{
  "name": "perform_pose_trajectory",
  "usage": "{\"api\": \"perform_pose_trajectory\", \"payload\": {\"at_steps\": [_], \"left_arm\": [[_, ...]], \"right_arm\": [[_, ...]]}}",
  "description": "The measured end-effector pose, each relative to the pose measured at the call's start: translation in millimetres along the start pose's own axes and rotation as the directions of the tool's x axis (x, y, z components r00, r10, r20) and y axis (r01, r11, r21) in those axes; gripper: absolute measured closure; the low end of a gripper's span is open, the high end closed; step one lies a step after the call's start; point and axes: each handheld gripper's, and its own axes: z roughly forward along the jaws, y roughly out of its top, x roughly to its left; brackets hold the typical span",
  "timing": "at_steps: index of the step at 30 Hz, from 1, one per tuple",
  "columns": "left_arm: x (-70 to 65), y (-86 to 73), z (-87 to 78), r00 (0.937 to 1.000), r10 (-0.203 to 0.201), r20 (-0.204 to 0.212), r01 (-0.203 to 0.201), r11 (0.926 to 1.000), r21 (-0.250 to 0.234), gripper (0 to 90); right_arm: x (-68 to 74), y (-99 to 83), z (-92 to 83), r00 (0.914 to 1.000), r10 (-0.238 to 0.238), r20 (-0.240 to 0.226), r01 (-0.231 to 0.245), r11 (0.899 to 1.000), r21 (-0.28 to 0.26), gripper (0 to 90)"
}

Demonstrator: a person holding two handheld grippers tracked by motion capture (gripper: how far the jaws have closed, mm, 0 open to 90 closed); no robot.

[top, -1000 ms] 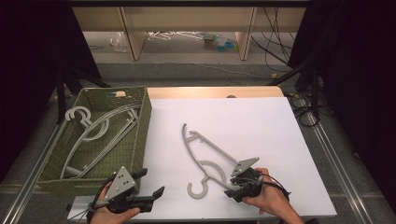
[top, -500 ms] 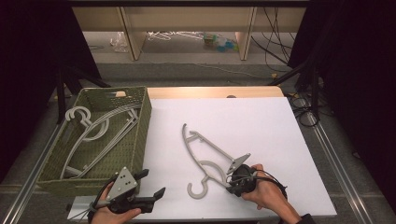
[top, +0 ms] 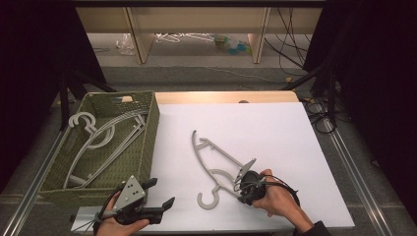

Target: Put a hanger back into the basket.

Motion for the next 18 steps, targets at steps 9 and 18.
{"api": "perform_pose_trajectory", "payload": {"at_steps": [9,18], "left_arm": [[0.5,0.1,4.5,0.9993,0.036,-0.009,-0.036,0.9993,0.013,21.0],[-2.5,1.7,26.0,0.9831,0.182,0.023,-0.183,0.9821,0.046,24.7]], "right_arm": [[-0.5,0.1,-2.2,0.999,-0.044,0.004,0.044,0.999,-0.007,82.1],[5.3,-1.0,-13.6,0.9903,-0.116,-0.076,0.113,0.993,-0.043,82.2]]}}
